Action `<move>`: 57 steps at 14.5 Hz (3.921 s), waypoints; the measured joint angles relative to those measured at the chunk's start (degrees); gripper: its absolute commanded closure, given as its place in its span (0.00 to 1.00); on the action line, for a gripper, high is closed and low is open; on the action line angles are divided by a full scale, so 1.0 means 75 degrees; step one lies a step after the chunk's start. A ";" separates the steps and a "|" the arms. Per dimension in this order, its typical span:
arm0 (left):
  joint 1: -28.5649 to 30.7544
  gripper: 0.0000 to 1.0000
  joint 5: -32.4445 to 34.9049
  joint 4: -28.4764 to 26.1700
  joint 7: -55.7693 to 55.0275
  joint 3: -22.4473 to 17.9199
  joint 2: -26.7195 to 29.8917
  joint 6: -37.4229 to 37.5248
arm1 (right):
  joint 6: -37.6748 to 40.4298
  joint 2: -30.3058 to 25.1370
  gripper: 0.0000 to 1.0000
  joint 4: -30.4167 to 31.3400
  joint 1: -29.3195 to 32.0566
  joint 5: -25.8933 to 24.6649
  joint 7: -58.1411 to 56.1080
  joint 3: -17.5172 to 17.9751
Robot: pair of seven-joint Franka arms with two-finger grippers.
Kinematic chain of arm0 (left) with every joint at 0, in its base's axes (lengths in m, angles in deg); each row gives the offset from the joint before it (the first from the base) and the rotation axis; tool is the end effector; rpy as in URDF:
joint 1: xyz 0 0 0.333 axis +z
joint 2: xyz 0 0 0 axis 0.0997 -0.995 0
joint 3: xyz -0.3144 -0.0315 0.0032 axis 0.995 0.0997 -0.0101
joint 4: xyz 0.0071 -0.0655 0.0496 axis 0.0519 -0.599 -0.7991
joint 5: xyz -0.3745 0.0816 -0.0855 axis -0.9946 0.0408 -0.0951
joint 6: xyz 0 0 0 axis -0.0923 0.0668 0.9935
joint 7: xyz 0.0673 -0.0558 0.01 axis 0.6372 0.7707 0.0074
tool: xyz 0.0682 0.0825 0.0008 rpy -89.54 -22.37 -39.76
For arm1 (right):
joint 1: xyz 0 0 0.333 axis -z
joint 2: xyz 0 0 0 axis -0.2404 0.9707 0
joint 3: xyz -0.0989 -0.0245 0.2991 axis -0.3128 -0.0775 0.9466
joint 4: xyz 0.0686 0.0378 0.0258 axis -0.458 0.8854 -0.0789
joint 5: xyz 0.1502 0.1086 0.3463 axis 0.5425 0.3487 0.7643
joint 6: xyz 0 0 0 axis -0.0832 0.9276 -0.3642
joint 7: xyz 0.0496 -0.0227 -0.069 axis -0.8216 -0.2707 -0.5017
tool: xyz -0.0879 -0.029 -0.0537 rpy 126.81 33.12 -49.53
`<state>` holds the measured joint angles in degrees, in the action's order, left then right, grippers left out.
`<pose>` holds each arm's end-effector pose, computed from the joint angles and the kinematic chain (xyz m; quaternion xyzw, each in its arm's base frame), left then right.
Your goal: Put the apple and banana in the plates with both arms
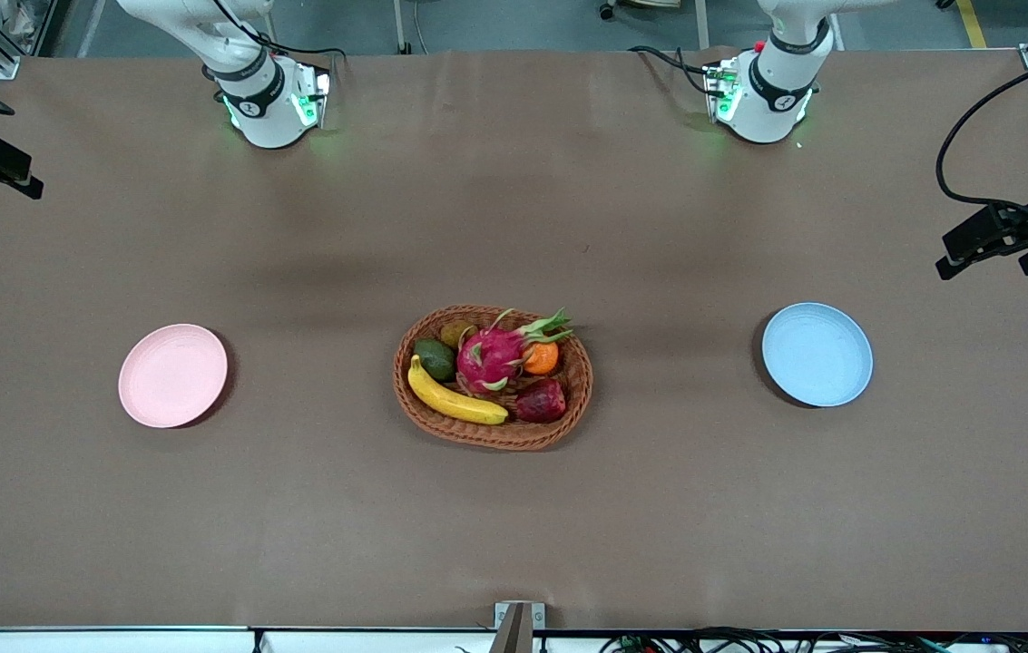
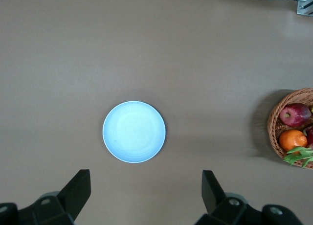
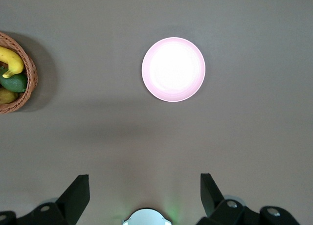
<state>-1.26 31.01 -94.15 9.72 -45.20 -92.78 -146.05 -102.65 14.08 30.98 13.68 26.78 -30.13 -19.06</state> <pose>0.5777 -0.0350 0.6458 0.9982 0.0243 0.0480 0.0254 0.5081 -0.0448 0.6603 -0.9993 0.0044 0.0383 0.0015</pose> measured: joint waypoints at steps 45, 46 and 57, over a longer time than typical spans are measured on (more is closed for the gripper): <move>-0.4176 0.00 -0.0020 0.1068 -0.7449 0.0577 -0.6472 -0.6137 | -0.6282 0.5188 0.27 0.0681 -0.4375 0.1113 0.8126 0.0070; -0.4208 0.00 -0.0020 0.1071 -0.7450 0.0577 -0.6507 -0.6161 | -0.6327 0.5224 0.34 0.0681 -0.4404 0.1113 0.8128 0.0070; -0.4353 0.57 -0.0020 0.1186 -0.7579 0.0528 -0.6582 -0.6168 | -0.6377 0.5241 0.54 0.0680 -0.4560 0.1115 0.8149 0.0044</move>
<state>-33.91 30.86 -85.25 -47.13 -41.24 -142.14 -192.31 -150.48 53.39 36.08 -20.52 35.14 30.99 -18.73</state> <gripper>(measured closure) 0.163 0.542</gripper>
